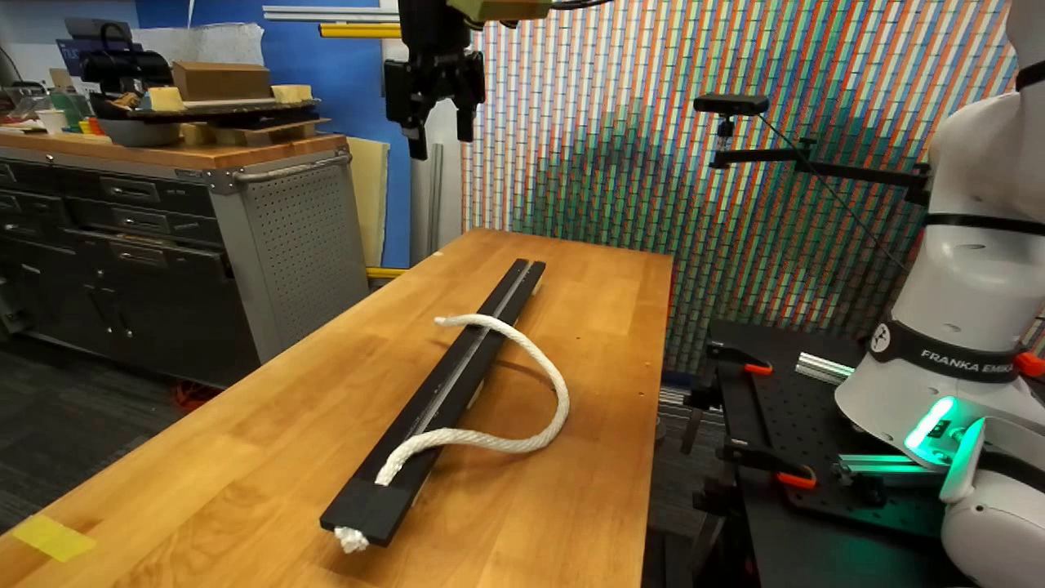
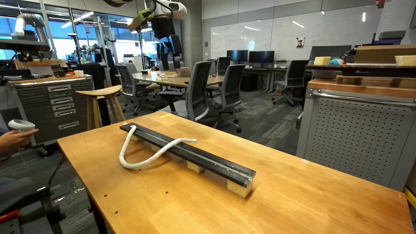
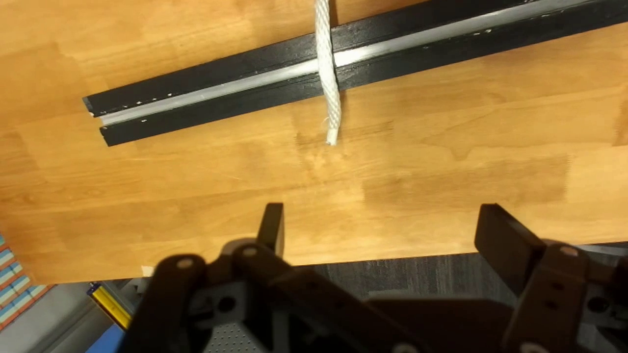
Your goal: Put the white rope on the wooden board
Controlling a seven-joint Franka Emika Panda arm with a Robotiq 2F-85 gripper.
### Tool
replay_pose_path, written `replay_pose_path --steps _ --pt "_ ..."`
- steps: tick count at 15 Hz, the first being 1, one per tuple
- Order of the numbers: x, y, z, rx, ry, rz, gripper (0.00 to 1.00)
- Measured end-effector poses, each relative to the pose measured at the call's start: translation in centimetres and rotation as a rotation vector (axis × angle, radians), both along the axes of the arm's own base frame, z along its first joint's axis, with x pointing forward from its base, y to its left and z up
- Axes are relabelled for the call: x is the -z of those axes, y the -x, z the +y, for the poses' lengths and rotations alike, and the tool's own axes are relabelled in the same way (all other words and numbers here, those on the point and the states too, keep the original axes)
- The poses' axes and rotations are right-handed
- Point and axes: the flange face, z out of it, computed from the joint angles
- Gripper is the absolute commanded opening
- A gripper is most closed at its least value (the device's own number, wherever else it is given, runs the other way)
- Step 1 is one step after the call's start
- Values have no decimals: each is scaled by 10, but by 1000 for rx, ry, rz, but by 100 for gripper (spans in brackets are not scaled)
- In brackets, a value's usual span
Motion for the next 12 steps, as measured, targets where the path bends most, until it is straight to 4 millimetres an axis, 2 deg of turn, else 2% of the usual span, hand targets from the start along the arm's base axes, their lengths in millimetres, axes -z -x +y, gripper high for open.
replay_pose_path --steps 3,5,8,10,12 --pt "-1 -10 5 -10 -3 -8 100" --pt "-7 -10 13 -20 -4 -17 100" --pt "-8 -10 13 -21 -3 -16 100" --pt "-1 -10 11 -17 -1 -4 100" --pt "15 -9 7 -6 -6 28 100"
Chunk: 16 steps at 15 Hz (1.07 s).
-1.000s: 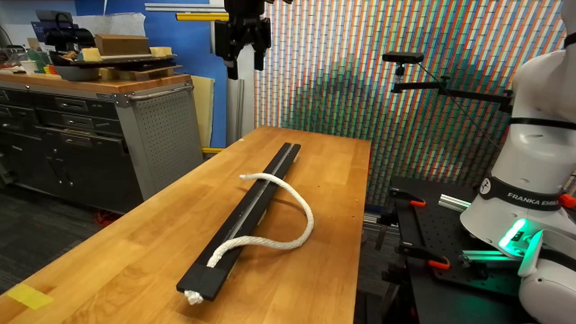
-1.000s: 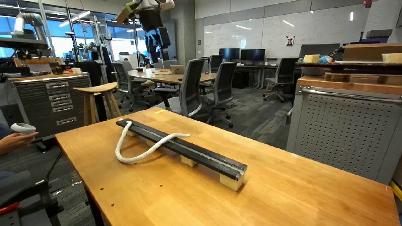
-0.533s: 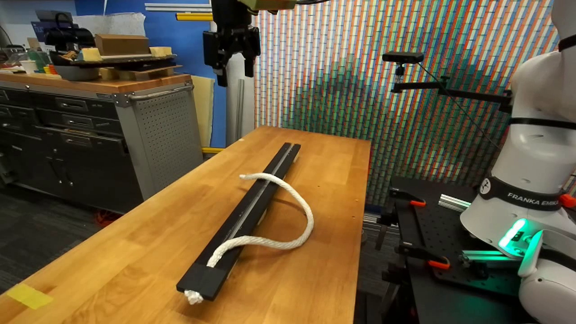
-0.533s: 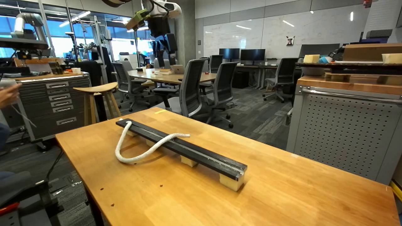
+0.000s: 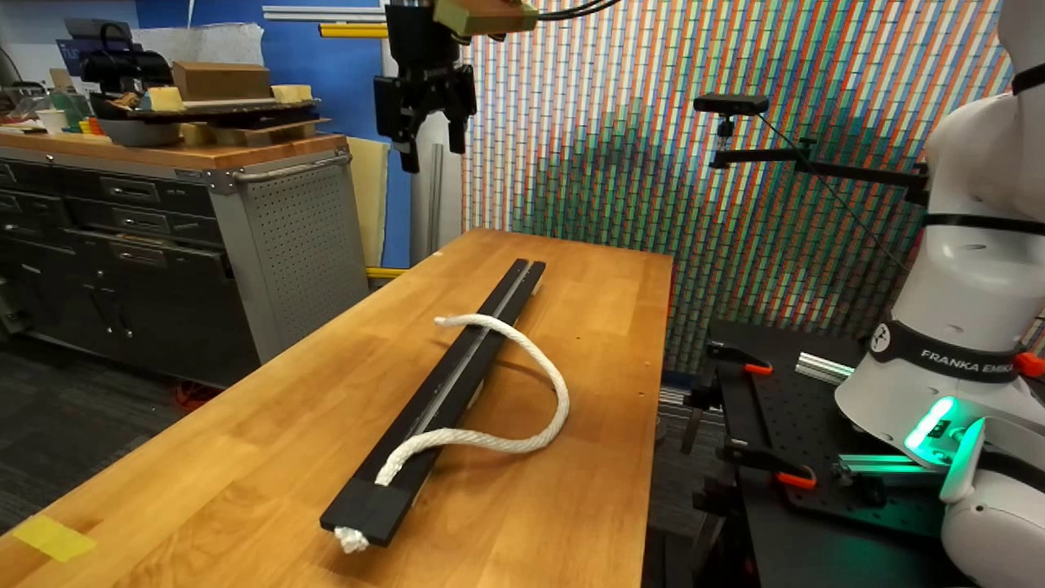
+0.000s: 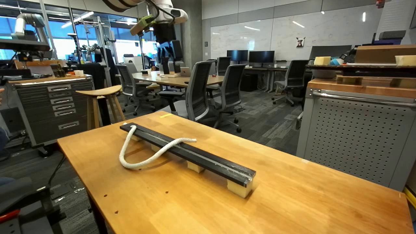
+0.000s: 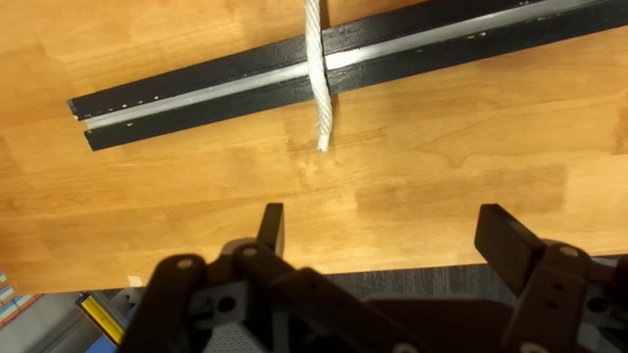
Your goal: Put the white rope on the wooden board
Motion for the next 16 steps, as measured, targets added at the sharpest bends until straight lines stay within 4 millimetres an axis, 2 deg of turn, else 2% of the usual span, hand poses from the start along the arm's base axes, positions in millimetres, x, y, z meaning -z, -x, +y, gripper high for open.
replay_pose_path --steps 7,16 --pt "77 2 -28 71 -35 129 100" --pt "151 -12 -59 127 -94 218 100"
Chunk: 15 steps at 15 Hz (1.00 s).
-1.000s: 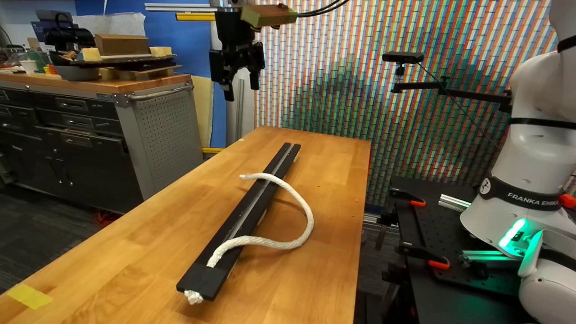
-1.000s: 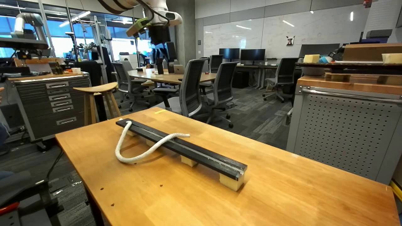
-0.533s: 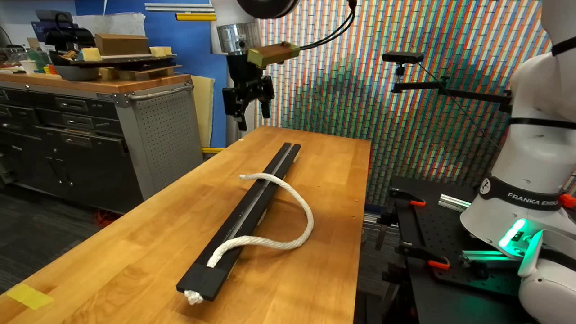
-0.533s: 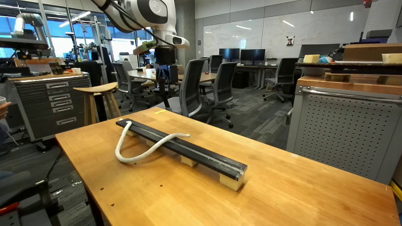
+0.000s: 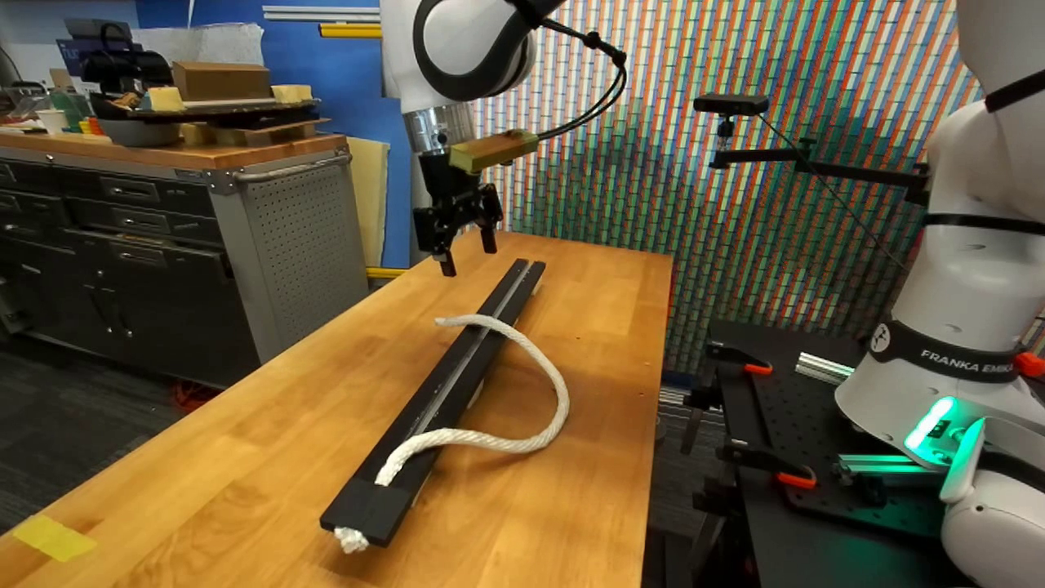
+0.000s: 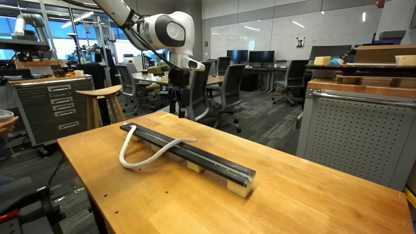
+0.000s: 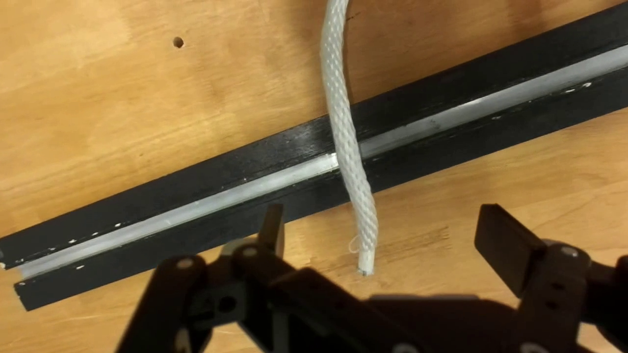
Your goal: Put the white rope on the wooden board
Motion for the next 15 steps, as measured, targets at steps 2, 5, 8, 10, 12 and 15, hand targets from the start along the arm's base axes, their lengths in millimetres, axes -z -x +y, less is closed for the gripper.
replay_pose_path --steps 2,5,8,10,12,15 --pt "11 -5 -5 -1 -13 8 100" --pt "25 -15 -11 -8 -44 16 100" --pt "37 -26 -12 -25 -77 18 100" --pt "45 -33 -12 -47 -84 19 100" --pt "52 -40 -11 -72 -89 23 100" --pt "64 -49 -9 -118 -94 46 100"
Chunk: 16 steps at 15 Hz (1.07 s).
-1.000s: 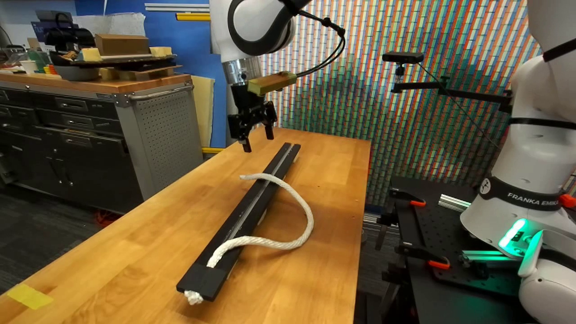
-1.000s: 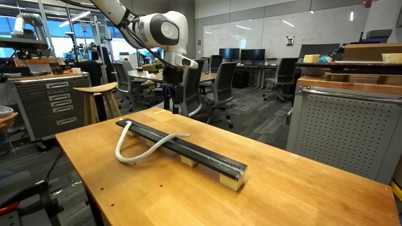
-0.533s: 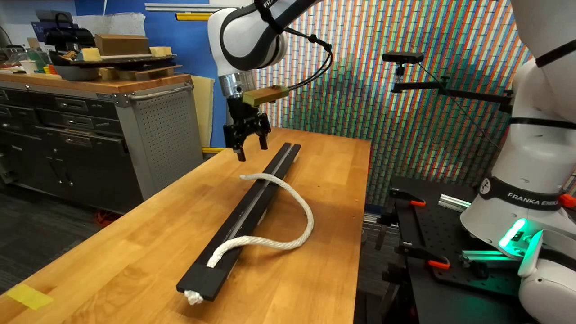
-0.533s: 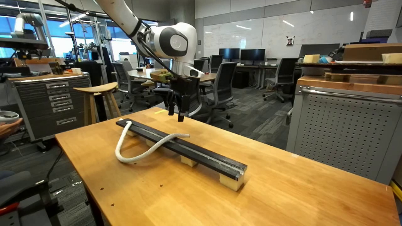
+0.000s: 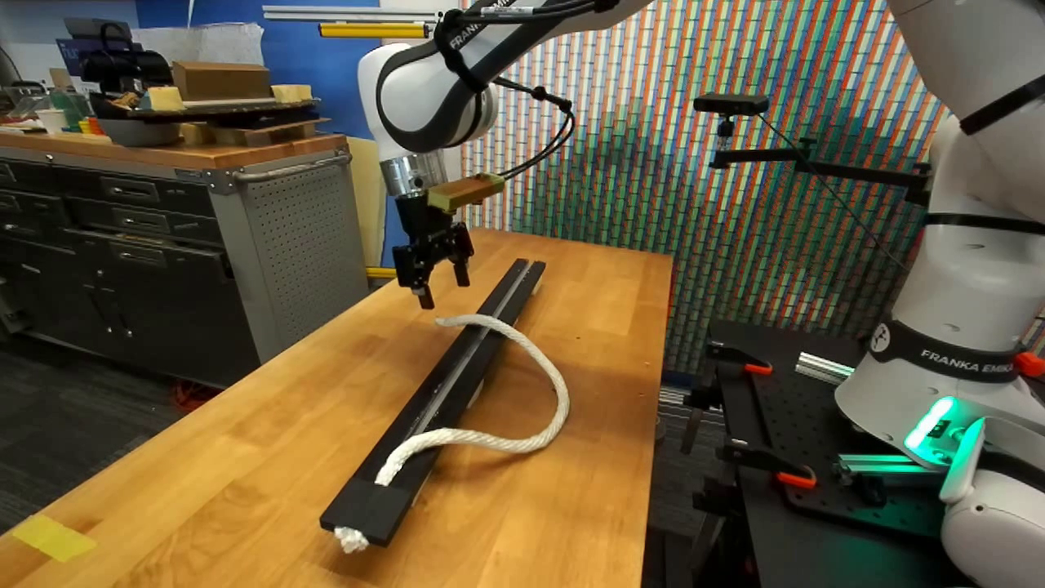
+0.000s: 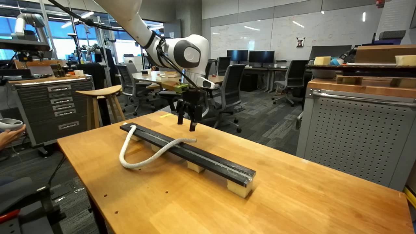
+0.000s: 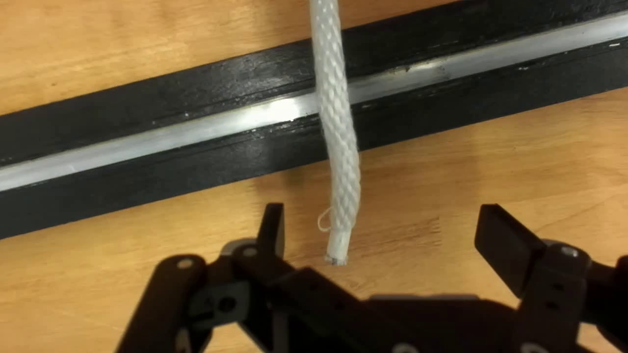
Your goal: Put the white rope on the wooden board
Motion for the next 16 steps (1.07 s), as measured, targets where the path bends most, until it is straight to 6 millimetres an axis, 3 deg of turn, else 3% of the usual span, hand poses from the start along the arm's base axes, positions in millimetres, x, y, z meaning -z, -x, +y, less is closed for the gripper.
replay_pose_path --steps 10,16 --pt "27 -22 10 -109 -7 124 100" --pt "31 -34 7 -117 -6 183 100"
